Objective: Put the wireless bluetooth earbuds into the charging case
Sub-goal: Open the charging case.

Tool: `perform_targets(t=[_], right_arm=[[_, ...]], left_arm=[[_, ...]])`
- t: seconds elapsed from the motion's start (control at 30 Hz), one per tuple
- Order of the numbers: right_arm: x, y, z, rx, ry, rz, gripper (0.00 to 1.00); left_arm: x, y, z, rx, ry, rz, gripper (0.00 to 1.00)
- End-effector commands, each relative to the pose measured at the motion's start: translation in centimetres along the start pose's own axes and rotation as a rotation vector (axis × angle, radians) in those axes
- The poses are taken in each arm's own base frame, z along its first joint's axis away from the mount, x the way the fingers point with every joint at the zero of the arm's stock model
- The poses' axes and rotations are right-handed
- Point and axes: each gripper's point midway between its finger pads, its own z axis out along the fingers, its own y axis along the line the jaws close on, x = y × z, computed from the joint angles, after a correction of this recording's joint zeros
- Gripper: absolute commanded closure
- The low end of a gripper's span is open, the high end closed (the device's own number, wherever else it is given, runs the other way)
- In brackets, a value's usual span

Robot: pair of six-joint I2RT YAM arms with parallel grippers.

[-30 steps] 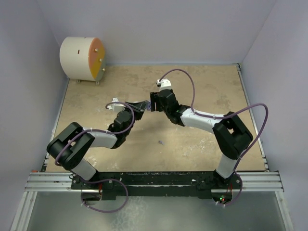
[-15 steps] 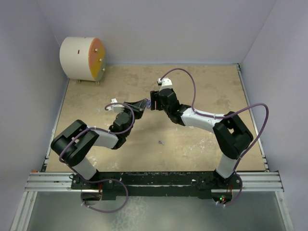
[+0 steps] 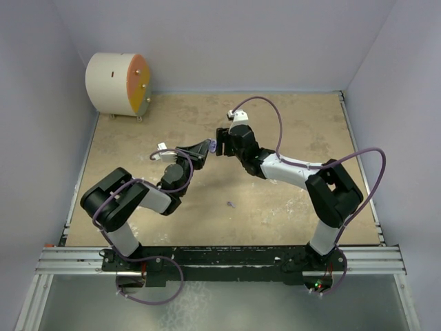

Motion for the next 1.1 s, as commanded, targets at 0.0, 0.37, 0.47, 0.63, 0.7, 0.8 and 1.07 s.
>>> perform_targets(t=[0.0, 0.37, 0.47, 0.63, 0.7, 0.8, 1.07], right_arm=[[-5.8, 6.1, -1.7, -0.236, -0.154, 0.089, 0.3], [-7.2, 5.8, -2.4, -0.244, -0.19, 0.099, 0.3], [-7.3, 5.9, -2.5, -0.248, -0.194, 0.1, 0.3], [-7.5, 5.6, -2.5, -0.245, -0.197, 0.1, 0.3], [-7.5, 5.6, -2.5, -0.245, -0.198, 0.1, 0.3], [-7.6, 5.5, -2.5, -0.243, -0.198, 0.1, 0.3], [-7.6, 5.2, -2.6, -0.231, -0.197, 0.099, 0.3]], left_arm=[[4.2, -3.8, -1.7, 0.147, 0.205, -0.103, 1.0], [4.6, -3.5, -1.7, 0.158, 0.22, -0.121, 1.0], [4.7, -3.4, -1.8, 0.154, 0.223, -0.121, 1.0], [4.9, -3.2, -1.7, 0.151, 0.228, -0.119, 0.98], [5.0, -3.2, -1.7, 0.15, 0.231, -0.118, 0.96], [5.0, -3.0, -1.6, 0.144, 0.231, -0.117, 0.93], [5.0, -2.6, -1.6, 0.128, 0.228, -0.112, 0.89]])
